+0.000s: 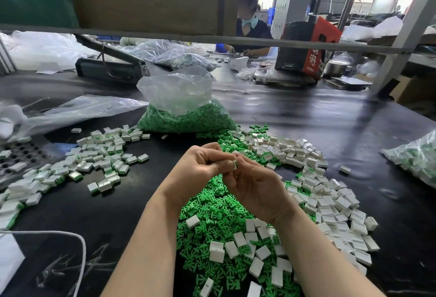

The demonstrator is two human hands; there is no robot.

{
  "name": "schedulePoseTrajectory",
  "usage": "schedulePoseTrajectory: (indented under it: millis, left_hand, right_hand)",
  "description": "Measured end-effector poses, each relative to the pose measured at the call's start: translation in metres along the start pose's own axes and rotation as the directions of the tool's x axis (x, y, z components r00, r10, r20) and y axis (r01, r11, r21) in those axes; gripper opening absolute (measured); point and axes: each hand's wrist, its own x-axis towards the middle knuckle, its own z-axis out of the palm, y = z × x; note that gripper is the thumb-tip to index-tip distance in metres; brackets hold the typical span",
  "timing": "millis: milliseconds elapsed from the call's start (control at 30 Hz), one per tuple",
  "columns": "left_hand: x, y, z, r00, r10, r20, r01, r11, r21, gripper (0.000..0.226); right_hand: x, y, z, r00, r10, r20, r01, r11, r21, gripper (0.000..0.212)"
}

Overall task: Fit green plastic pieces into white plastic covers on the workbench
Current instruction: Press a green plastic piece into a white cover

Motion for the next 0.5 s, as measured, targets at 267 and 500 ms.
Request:
schedulePoseTrajectory:
  millis: [267, 500]
  left_hand:
    - [0.0008, -0.0001, -0.0001, 1.000, -0.007, -0.030, 0.005, 0.999, -0.053, 0.015]
    - [0.0009, -0.0018, -0.0002, 1.000, -0.019, -0.015, 0.018, 0.997, -0.070, 0.011]
  right_hand:
    - [0.0013, 0.0004, 0.0050, 1.000, 0.007, -0.021, -0.008, 0.999, -0.045, 0.034]
    - [0.0017, -0.0003, 0.0055, 0.999, 0.010, -0.034, -0.013, 0.994, -0.104, 0.031]
